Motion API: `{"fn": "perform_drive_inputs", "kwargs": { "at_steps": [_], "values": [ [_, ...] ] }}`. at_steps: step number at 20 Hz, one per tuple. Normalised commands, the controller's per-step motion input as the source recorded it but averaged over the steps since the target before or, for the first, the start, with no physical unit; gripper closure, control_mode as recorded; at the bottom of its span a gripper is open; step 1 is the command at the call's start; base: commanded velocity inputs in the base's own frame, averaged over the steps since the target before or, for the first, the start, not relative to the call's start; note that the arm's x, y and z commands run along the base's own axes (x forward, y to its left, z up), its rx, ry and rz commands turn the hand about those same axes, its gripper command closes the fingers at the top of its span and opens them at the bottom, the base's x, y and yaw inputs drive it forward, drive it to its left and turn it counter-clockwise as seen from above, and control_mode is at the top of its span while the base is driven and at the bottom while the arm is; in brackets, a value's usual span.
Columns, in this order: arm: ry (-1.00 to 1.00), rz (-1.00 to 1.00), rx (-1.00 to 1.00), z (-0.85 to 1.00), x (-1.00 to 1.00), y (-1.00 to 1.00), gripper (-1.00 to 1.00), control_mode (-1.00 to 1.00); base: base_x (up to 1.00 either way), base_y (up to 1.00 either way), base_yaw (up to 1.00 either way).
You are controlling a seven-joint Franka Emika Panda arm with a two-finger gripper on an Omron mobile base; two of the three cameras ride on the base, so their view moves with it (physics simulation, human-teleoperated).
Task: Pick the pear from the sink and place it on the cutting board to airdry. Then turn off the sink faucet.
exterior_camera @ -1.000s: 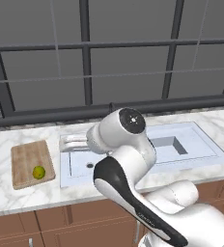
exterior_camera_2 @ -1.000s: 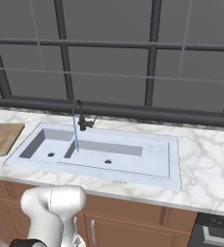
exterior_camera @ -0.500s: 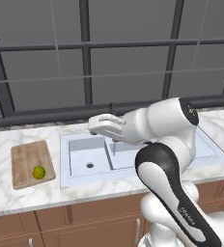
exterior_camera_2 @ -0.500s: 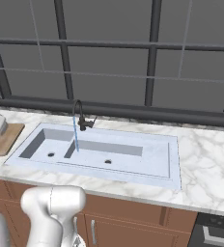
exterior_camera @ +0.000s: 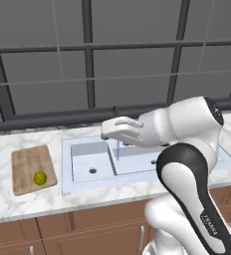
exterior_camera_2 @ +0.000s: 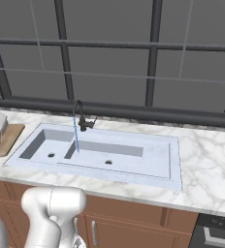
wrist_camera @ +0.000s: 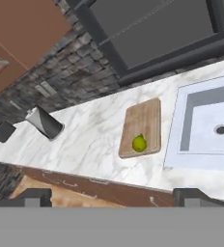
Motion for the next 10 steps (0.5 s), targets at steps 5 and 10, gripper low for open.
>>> {"fn": "perform_drive_inputs", "kwargs": {
  "at_steps": [5, 10],
  "values": [
    [0.02, 0.0, -0.04, 0.23, -0.37, -0.41, -1.0, -1.0, 0.0, 0.0, 0.0],
    [0.01, 0.01, -0.05, 0.12, -0.27, -0.44, -1.0, -1.0, 0.0, 0.0, 0.0]
  ]
}}
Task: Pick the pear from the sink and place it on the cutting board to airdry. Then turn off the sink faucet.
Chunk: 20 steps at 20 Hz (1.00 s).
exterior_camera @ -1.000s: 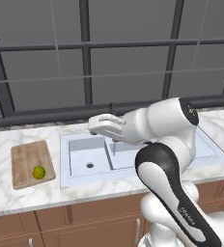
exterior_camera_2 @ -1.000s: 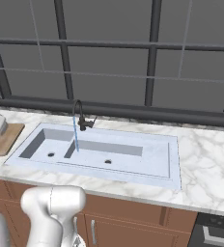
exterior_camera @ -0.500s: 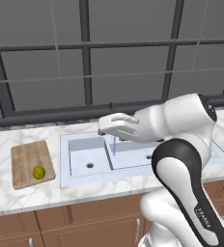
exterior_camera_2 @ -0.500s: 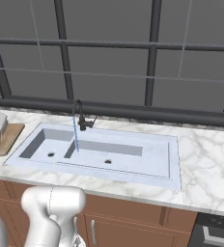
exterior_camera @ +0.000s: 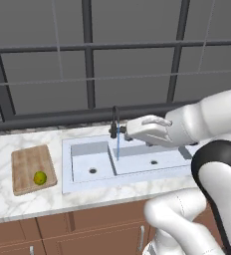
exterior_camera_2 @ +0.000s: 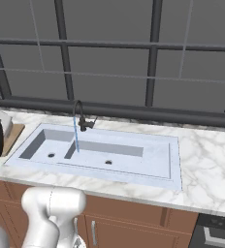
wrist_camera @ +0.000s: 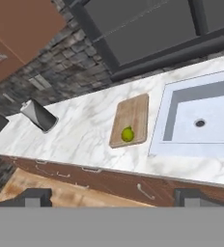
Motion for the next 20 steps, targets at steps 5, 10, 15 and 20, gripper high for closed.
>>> {"fn": "perform_drive_inputs", "kwargs": {
  "at_steps": [5, 10, 15, 20],
  "values": [
    [-0.11, 0.04, -0.2, 0.01, -0.28, -0.43, -1.0, -1.0, 0.0, 0.0, 0.0],
    [-0.06, 0.01, -0.14, 0.04, -0.28, -0.57, -1.0, -1.0, 0.0, 0.0, 0.0],
    [-0.03, 0.0, -0.06, 0.01, -0.18, -0.64, -1.0, -1.0, 0.0, 0.0, 0.0],
    [-0.01, 0.0, -0.01, 0.0, -0.1, -0.66, -1.0, -1.0, 0.0, 0.0, 0.0]
  ]
}}
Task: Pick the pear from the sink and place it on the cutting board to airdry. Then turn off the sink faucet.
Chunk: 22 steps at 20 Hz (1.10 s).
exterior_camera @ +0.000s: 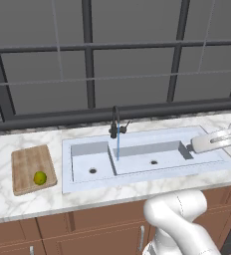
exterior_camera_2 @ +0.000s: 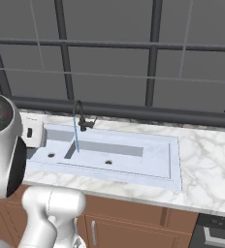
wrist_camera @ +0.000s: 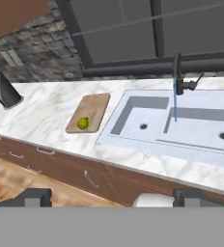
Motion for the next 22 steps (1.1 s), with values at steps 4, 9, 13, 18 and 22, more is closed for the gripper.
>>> {"fn": "perform_drive_inputs", "kwargs": {
  "at_steps": [4, 9, 13, 18, 22],
  "values": [
    [-0.05, 0.05, 0.0, 0.0, -0.01, -0.48, -1.0, -1.0, 0.0, 0.0, 0.0],
    [-0.03, 0.08, 0.0, -0.11, 0.05, -0.26, -1.0, -1.0, 0.0, 0.0, 0.0],
    [-0.01, 0.12, 0.0, -0.12, 0.35, -0.07, -1.0, -1.0, 0.0, 0.0, 0.0],
    [-0.04, 0.13, 0.0, -0.22, 0.29, -0.14, -1.0, -1.0, 0.0, 0.0, 0.0],
    [-0.1, 0.1, 0.0, -0.38, 0.16, -0.07, -1.0, -1.0, 0.0, 0.0, 0.0]
  ]
}}
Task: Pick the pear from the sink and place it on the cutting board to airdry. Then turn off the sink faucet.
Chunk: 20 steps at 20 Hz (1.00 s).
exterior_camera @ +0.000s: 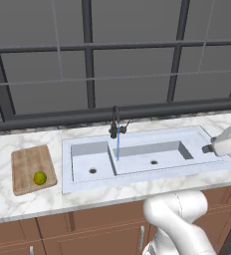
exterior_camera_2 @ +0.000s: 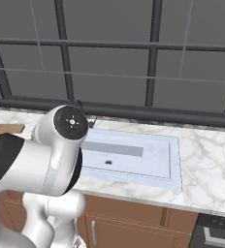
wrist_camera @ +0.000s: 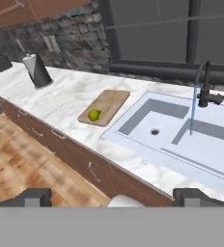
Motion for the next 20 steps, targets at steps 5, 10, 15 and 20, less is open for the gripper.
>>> {"fn": "perform_drive_inputs", "kwargs": {
  "at_steps": [5, 10, 15, 20],
  "values": [
    [-0.16, 0.03, 0.0, -0.17, 0.03, -0.05, -1.0, -1.0, 0.0, 0.0, 0.0],
    [-0.19, 0.03, 0.0, 0.0, 0.04, -0.1, -1.0, -1.0, 0.0, 0.0, 0.0],
    [-0.13, 0.17, 0.0, 0.0, 0.11, -0.24, -1.0, -1.0, 0.0, 0.0, 0.0],
    [-0.06, 0.23, 0.0, -0.02, 0.08, -0.18, -1.0, -1.0, 0.0, 0.0, 0.0]
  ]
}}
